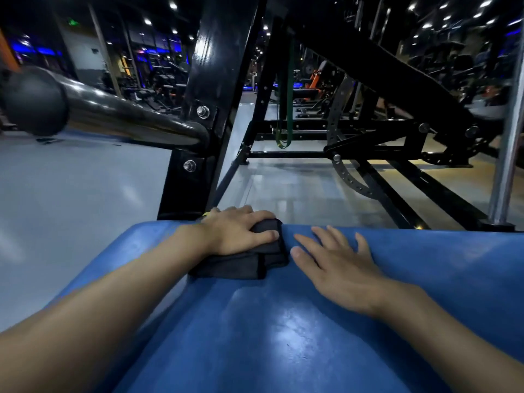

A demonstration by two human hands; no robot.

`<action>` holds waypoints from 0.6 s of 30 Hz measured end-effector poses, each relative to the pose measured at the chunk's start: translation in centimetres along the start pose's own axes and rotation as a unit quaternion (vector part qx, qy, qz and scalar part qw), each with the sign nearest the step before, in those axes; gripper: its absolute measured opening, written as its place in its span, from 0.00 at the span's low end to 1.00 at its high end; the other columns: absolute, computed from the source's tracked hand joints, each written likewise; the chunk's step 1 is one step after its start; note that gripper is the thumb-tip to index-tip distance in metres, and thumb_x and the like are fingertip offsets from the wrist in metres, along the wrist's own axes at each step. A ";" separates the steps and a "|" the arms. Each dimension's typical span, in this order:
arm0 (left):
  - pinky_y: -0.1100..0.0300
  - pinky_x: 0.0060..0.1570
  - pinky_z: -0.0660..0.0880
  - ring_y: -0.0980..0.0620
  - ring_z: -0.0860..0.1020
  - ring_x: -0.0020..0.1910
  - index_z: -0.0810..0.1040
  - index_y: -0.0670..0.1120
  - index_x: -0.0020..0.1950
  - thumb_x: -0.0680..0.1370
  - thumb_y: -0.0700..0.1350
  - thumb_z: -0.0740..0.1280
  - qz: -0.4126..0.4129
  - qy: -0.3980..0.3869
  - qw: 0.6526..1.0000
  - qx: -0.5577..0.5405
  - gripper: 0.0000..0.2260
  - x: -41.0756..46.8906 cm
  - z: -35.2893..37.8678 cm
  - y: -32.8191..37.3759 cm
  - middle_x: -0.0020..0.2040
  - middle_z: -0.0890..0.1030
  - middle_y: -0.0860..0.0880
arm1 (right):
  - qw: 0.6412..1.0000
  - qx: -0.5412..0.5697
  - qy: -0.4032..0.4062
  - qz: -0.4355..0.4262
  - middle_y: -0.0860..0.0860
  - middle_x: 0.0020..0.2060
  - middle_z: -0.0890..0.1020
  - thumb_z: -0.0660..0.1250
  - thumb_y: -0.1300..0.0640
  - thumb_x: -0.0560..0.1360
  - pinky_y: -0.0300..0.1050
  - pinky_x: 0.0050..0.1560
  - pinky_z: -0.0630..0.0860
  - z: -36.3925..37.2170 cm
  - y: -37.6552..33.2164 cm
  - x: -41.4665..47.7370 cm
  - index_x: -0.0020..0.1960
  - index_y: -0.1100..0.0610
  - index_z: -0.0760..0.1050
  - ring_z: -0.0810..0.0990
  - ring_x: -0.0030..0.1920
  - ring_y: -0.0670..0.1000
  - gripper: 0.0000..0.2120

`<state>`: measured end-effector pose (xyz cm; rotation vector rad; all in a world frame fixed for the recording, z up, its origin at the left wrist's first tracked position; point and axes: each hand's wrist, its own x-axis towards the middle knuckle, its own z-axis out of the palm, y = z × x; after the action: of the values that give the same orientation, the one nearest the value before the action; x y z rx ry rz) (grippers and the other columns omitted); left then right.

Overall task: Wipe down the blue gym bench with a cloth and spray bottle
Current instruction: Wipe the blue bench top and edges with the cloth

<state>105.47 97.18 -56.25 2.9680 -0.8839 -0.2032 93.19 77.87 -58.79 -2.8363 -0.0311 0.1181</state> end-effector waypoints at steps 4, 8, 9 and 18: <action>0.38 0.69 0.60 0.45 0.69 0.71 0.63 0.67 0.74 0.78 0.72 0.51 0.017 -0.015 1.000 -0.005 0.25 1.0 -0.2 2.0 0.70 0.71 0.50 | 1.000 -0.009 0.009 0.011 0.42 0.80 0.46 0.28 0.29 0.68 0.61 0.76 0.34 0.3 0.0 -0.1 0.79 0.38 0.45 0.37 0.79 0.45 0.42; 0.43 0.70 0.60 0.47 0.69 0.71 0.59 0.68 0.75 0.78 0.72 0.50 0.026 -0.010 0.999 -0.017 0.26 0.1 -0.2 -0.2 0.70 0.71 0.51 | 0.999 -0.041 -0.007 0.035 0.42 0.80 0.46 0.32 0.32 0.75 0.61 0.76 0.34 0.0 -0.5 -0.1 0.79 0.38 0.46 0.38 0.79 0.46 0.34; 0.43 0.70 0.60 0.47 0.69 0.71 0.59 0.69 0.75 0.78 0.72 0.50 0.024 -0.004 1.000 -0.017 0.26 -0.2 -0.2 -0.9 0.70 0.71 0.51 | 0.998 -0.045 -0.009 0.043 0.43 0.80 0.46 0.34 0.34 0.77 0.61 0.76 0.35 0.0 -0.7 0.0 0.79 0.38 0.46 0.38 0.79 0.47 0.31; 0.42 0.67 0.64 0.44 0.70 0.69 0.57 0.72 0.72 0.71 0.77 0.44 -0.056 0.031 0.998 0.001 0.30 -3.4 0.3 -8.4 0.67 0.72 0.51 | 1.000 -0.019 -0.009 -0.016 0.49 0.79 0.54 0.34 0.34 0.77 0.62 0.76 0.36 1.3 -6.9 2.8 0.79 0.39 0.48 0.44 0.79 0.47 0.31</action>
<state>107.20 106.10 -56.75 3.0091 -0.7125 -0.1122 95.83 84.89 -58.19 -2.8721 -0.0839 0.1363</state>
